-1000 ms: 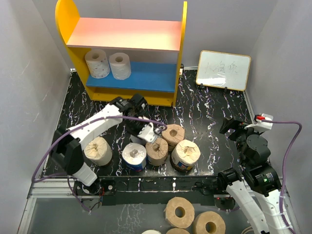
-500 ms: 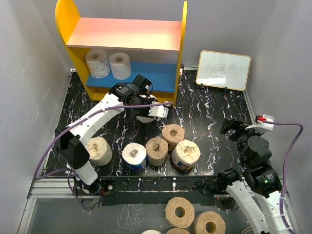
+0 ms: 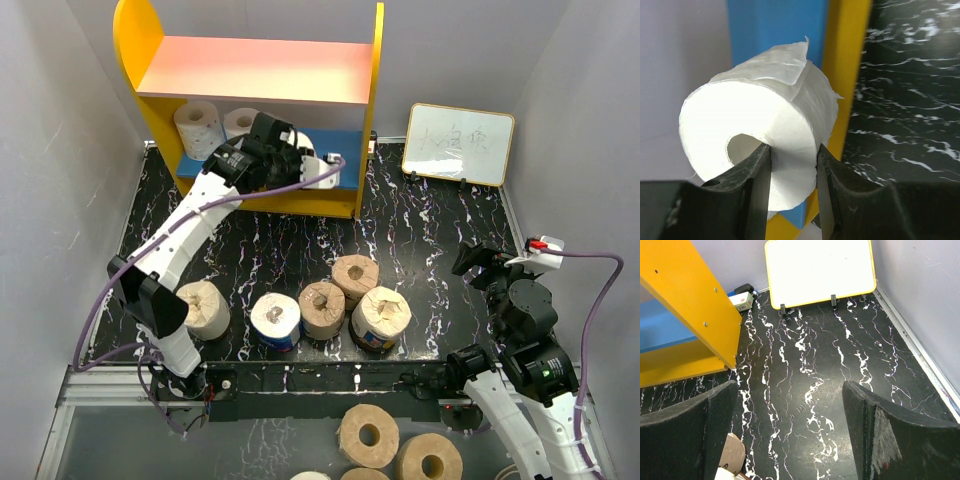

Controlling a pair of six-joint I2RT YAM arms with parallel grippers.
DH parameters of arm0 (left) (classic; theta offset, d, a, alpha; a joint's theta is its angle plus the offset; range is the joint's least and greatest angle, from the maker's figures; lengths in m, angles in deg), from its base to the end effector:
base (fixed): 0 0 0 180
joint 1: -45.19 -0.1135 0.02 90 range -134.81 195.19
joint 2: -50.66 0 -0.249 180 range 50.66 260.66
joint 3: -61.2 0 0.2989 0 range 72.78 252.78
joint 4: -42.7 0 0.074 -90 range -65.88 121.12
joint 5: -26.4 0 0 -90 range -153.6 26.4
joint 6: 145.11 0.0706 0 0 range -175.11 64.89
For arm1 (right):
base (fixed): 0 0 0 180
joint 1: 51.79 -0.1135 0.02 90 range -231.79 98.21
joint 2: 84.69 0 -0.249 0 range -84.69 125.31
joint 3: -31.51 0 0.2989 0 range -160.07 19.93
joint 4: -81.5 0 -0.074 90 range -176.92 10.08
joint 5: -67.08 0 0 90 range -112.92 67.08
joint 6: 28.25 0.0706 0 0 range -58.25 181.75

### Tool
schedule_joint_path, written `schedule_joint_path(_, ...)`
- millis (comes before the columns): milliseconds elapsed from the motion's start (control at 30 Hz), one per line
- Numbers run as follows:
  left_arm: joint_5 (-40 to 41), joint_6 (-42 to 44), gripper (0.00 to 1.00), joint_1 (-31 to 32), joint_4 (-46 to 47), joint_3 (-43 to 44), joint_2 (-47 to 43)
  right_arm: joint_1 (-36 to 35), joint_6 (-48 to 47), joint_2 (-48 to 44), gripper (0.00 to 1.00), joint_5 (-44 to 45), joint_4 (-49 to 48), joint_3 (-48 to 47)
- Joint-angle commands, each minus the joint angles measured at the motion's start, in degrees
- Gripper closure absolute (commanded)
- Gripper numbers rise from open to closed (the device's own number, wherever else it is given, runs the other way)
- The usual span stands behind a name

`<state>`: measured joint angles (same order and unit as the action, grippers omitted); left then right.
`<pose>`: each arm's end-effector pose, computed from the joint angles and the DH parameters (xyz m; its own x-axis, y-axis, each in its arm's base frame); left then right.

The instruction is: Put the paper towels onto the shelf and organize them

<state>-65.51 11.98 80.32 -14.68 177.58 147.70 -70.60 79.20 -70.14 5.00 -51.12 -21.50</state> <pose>0.3637 -0.2588 0.3705 0.3533 0.8770 -0.3255 0.6965 -0.0143 0.7175 0.1505 0.0164 0.3408 -0.0941 0.2478 -0.9642 0.1899 0.9552 0.2270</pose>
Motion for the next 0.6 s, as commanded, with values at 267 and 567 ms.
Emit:
schedule_joint_path(267,-0.4,1.6,1.0,-7.4,-1.1,16.4,12.7,-0.3,0.3,-1.3,0.16,0.9,-2.5,-0.1)
schedule_joint_path(567,-0.5,1.2,1.0,-7.4,5.4,13.0,14.3,-0.2,0.1,-1.3,0.16,0.6,-2.6,-0.1)
